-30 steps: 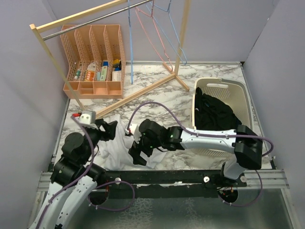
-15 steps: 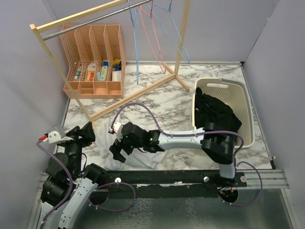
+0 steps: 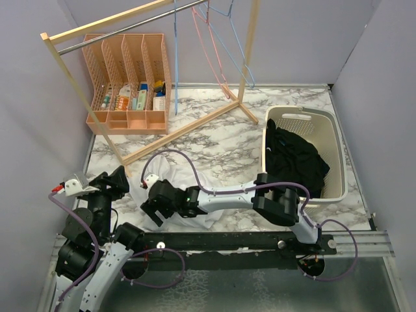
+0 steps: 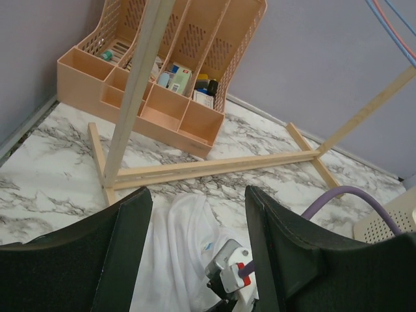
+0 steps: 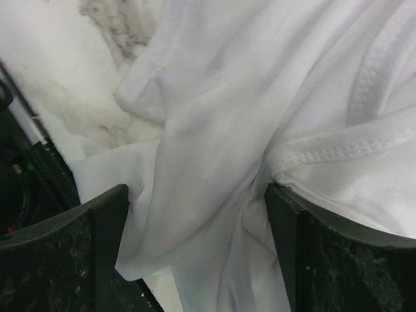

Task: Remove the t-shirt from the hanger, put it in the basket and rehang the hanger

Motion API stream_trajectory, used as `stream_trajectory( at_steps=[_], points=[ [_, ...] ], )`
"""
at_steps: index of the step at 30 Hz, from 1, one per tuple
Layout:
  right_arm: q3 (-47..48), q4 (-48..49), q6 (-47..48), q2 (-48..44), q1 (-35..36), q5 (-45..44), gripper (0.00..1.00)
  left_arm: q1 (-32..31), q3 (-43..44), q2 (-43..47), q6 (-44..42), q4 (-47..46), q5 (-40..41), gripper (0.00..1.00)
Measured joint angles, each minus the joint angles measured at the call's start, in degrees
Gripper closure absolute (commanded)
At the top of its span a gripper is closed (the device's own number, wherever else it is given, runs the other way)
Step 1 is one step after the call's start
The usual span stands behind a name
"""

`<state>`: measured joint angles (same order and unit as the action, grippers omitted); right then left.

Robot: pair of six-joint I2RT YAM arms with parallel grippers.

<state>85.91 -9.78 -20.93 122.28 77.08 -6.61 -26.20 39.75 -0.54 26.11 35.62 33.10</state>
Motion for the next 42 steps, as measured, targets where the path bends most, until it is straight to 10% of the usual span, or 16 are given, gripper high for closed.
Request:
stream_trajectory(
  at_steps=[6, 11, 18, 21, 22, 36, 42],
  points=[
    [1.4, -6.1, -4.8, 0.7, 0.1, -10.2, 0.52, 0.0, 0.0, 0.0, 0.1, 0.0, 0.0, 0.38],
    [-0.3, -8.2, -7.8, -0.3, -1.5, -15.2, 0.99, 0.0, 0.0, 0.0, 0.1, 0.1, 0.0, 0.39],
    [-6.3, -8.0, -9.4, -5.0, -3.6, -15.2, 0.95, 0.0, 0.0, 0.0, 0.2, 0.1, 0.0, 0.39],
    [-11.7, -9.7, -9.2, -9.8, -3.8, -15.4, 0.11, 0.0, 0.0, 0.0, 0.2, 0.1, 0.0, 0.39],
    [-12.8, -10.7, -9.3, -11.5, -3.8, -15.6, 0.01, 0.0, 0.0, 0.0, 0.2, 0.1, 0.0, 0.39],
    [-12.9, -14.3, -8.4, -10.9, -3.8, -22.8, 0.0, 0.0, 0.0, 0.0, 0.2, 0.1, 0.0, 0.39],
    [-13.4, -11.9, -6.8, -10.6, -4.5, -21.0, 0.53, 0.0, 0.0, 0.0, 0.2, 0.1, 0.0, 0.39]
  ],
)
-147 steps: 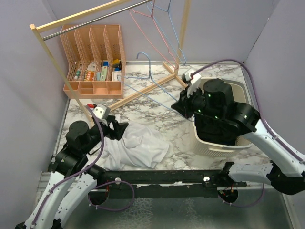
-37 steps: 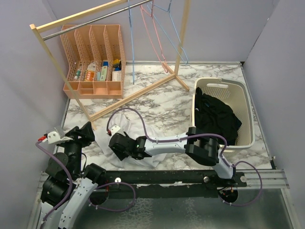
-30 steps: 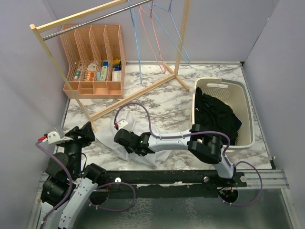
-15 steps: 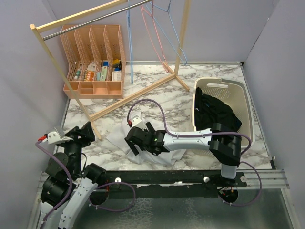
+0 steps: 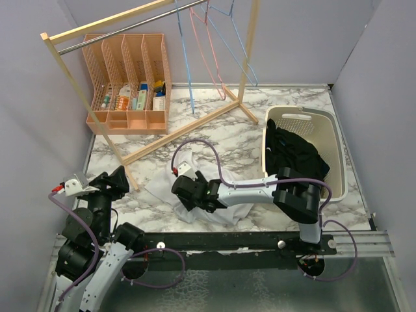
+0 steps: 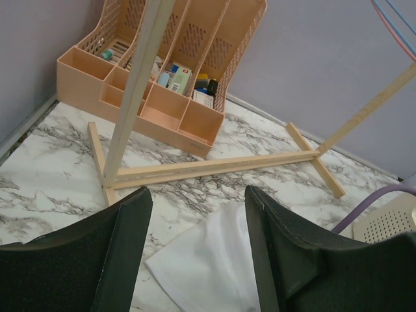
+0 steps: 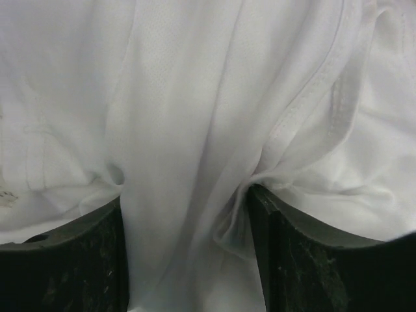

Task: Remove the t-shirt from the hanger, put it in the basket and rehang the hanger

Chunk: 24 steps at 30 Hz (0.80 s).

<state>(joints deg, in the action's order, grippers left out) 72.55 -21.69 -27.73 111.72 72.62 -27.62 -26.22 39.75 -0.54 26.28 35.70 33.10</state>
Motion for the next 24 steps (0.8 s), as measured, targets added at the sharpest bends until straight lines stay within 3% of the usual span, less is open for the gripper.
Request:
stream_trajectory(
  at_steps=[2, 3, 8, 10, 16, 20, 24],
  points=[
    [-1.1, 1.6, 0.8, -0.5, 0.0, 1.8, 0.73, 0.0, 0.0, 0.0, 0.0, 0.0, 0.0, 0.39],
    [-1.7, 2.3, 0.9, -0.8, -0.3, 2.7, 0.79, 0.0, 0.0, 0.0, 0.0, 0.0, 0.0, 0.39],
    [-6.6, 2.2, 1.5, -6.3, -2.9, 7.6, 0.93, 0.0, 0.0, 0.0, 0.0, 0.0, 0.0, 0.39],
    [-10.5, 1.7, 1.2, -11.8, -7.1, 11.0, 0.98, 0.0, 0.0, 0.0, 0.0, 0.0, 0.0, 0.39],
    [-15.4, 0.0, 1.2, -31.3, -29.5, 17.0, 0.99, 0.0, -0.3, -0.5, -0.3, -0.3, -0.8, 0.39],
    [-10.8, -4.9, 2.0, -38.9, -35.0, 16.8, 0.99, 0.0, -0.5, -6.0, -1.5, -1.5, -4.1, 0.4],
    [0.3, -11.3, 2.6, -40.9, -39.5, 14.3, 0.99, 0.0, -0.8, -15.3, -2.9, -2.4, -9.0, 0.42]
  ],
)
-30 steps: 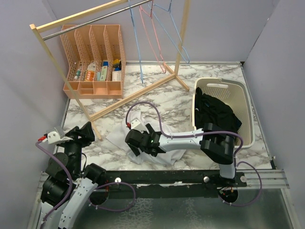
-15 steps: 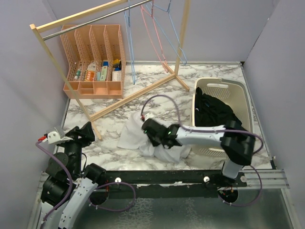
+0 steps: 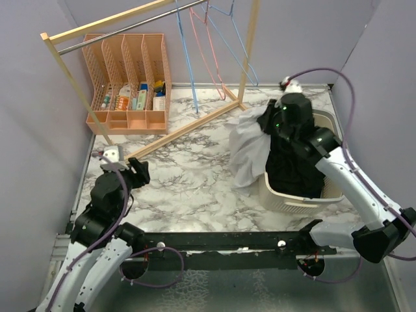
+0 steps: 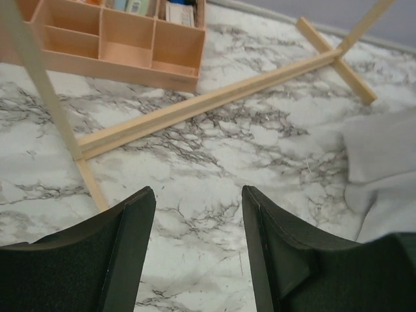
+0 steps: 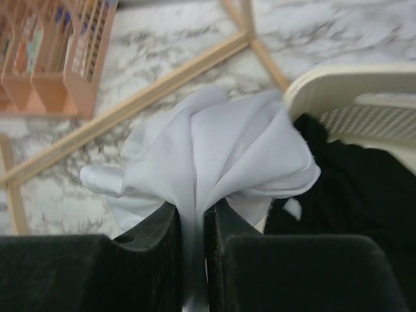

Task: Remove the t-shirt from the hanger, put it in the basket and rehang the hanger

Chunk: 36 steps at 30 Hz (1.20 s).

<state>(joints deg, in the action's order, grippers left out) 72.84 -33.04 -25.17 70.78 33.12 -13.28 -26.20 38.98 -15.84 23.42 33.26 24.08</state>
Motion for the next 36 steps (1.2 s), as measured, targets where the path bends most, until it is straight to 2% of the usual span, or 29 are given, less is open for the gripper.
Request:
stream_trajectory(
  at_steps=[3, 8, 13, 17, 21, 25, 29, 32, 36],
  points=[
    [6.8, -3.0, 0.4, -0.3, -5.2, -2.5, 0.99, 0.0, -0.2, -5.3, -1.2, -0.5, -4.1, 0.42],
    [20.3, -9.1, 2.6, 0.4, -13.4, -9.3, 0.99, 0.0, -0.5, -5.2, -2.0, -0.8, -7.2, 0.42],
    [37.8, -12.8, 5.6, 3.3, -14.5, -17.0, 0.99, 0.0, -0.5, -3.0, -2.3, -1.9, -7.4, 0.42],
    [44.4, -12.1, 7.6, 2.8, -14.5, -20.1, 0.99, 0.0, -0.5, -3.3, -2.4, -1.9, -7.8, 0.42],
    [36.9, -10.7, 8.3, -1.9, -14.5, -20.6, 0.99, 0.0, -0.5, -3.7, -2.4, -1.9, -8.1, 0.42],
    [20.3, -9.2, 7.0, -6.1, -14.7, -20.0, 0.99, 0.0, -0.5, -3.8, -2.4, -1.9, -8.2, 0.42],
    [0.6, -9.0, 3.7, -6.6, -14.8, -15.3, 0.93, 0.0, -0.5, -3.8, -2.4, -1.9, -8.2, 0.42],
    [-11.0, -9.2, 0.5, -6.1, -14.8, -10.4, 0.84, 0.0, -0.5, -4.4, -2.4, -2.1, -8.3, 0.42],
    [-18.9, -8.4, -3.3, -5.5, -14.8, -5.4, 0.54, 0.0, -0.5, -6.5, -2.6, -2.4, -9.2, 0.4]
  ],
)
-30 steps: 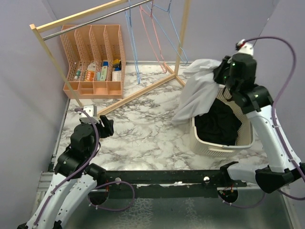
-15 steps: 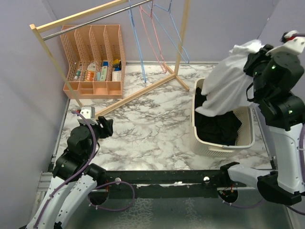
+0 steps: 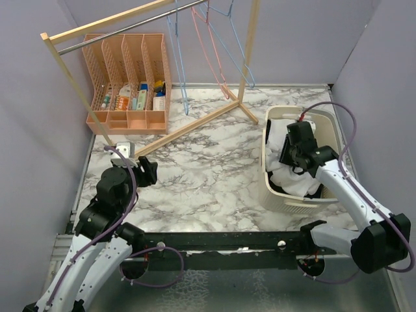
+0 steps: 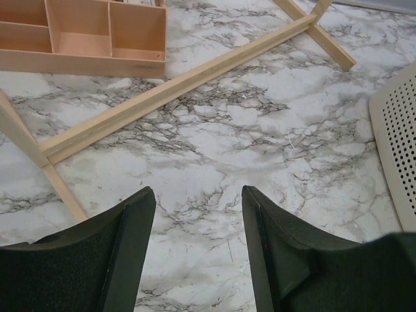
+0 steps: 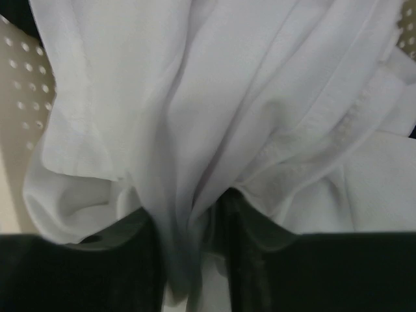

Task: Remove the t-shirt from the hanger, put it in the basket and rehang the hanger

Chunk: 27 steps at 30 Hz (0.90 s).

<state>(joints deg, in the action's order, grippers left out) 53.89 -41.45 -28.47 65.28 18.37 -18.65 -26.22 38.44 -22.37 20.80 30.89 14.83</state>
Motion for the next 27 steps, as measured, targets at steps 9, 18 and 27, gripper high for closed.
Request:
stream_trajectory(
  at_steps=[9, 18, 27],
  points=[
    [4.2, -4.0, -4.0, 5.7, 0.0, 1.7, 0.08, 0.0, -0.1, -1.8, -0.5, -0.4, -1.5, 0.19],
    [18.0, 5.2, 4.3, -8.0, 0.0, 15.8, 0.0, 0.0, -0.1, -4.3, -0.7, -0.7, -2.4, 0.18],
    [7.3, 14.8, 7.2, -10.1, 0.0, 35.8, 0.0, 0.0, -0.2, -4.5, -1.0, -0.9, -3.7, 0.18]
  ],
)
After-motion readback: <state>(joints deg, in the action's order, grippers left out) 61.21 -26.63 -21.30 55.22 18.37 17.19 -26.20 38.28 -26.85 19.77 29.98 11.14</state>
